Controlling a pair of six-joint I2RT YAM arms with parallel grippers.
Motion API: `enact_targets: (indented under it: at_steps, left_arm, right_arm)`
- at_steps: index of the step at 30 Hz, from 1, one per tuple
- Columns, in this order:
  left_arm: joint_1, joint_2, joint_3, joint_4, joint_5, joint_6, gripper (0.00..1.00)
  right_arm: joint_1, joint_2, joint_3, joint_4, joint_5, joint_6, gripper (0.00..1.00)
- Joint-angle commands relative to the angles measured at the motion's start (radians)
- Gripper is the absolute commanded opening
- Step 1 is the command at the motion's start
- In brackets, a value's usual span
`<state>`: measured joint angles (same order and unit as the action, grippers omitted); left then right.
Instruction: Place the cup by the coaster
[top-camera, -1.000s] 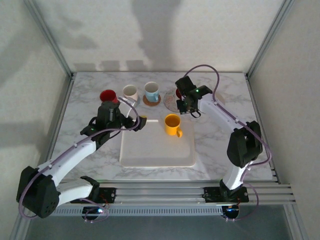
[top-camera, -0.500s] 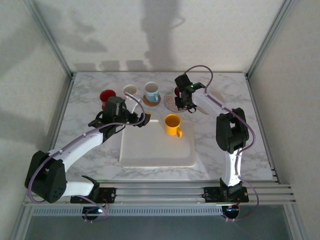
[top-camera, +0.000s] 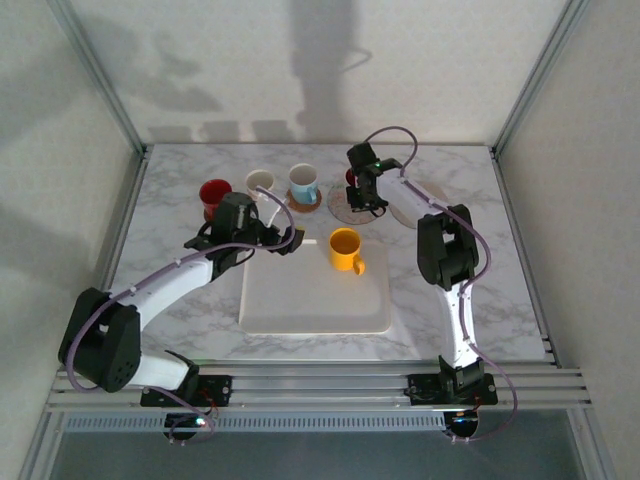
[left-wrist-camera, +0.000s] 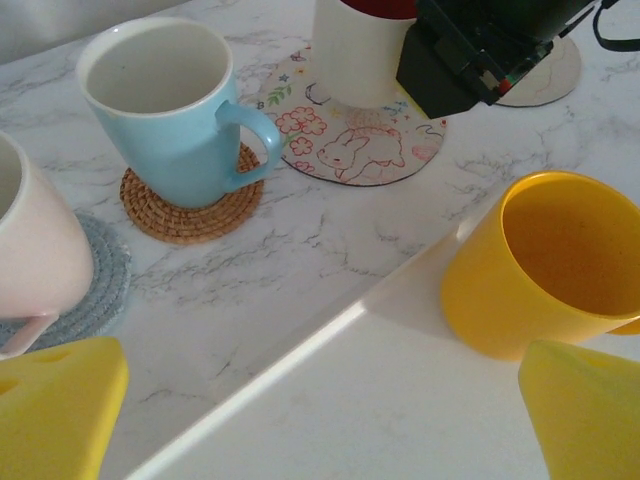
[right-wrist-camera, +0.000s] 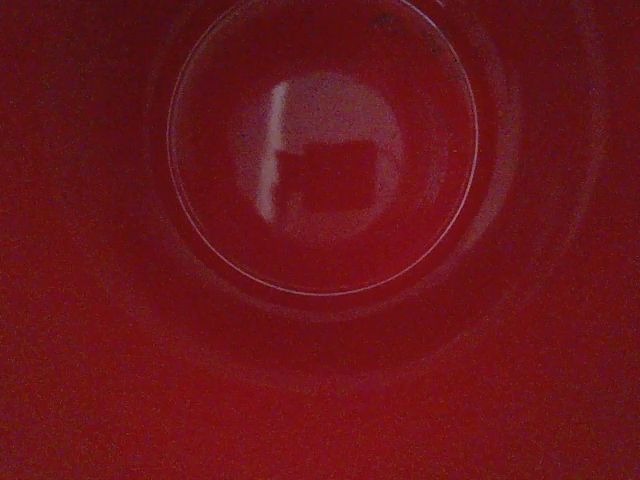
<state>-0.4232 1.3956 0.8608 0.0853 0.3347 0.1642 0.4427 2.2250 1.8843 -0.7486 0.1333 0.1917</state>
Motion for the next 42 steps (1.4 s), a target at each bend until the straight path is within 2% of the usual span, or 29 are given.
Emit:
enact_targets:
  at_steps: [1,15,21,26,32,37,42]
  left_arm:
    - [-0.006,0.011,0.041,0.007,0.020,0.021,1.00]
    - [-0.007,-0.008,0.030,-0.003,0.012,0.021,1.00]
    - [-0.008,-0.014,0.015,0.019,0.012,0.024,1.00]
    - [-0.009,-0.037,0.010,0.009,0.006,0.024,1.00]
    - [-0.009,-0.085,-0.033,0.008,0.015,0.035,1.00]
    - [-0.010,-0.123,-0.060,0.002,0.002,0.029,1.00]
    - [-0.011,-0.165,-0.069,-0.009,-0.004,0.028,1.00]
  right_arm:
    - [-0.005,0.023,0.067,0.016,0.008,-0.015,0.00]
    - [-0.003,0.105,0.105,-0.011,0.036,-0.046,0.00]
    - [-0.004,0.107,0.095,-0.012,0.027,-0.030,0.07]
    - [-0.004,0.086,0.075,-0.011,0.019,-0.011,0.27]
    - [-0.002,0.036,0.017,0.012,-0.013,0.001,0.38]
    - [0.005,-0.011,-0.038,0.034,-0.031,0.015,0.54]
    - [0.018,-0.076,-0.088,0.053,-0.033,0.031,0.74]
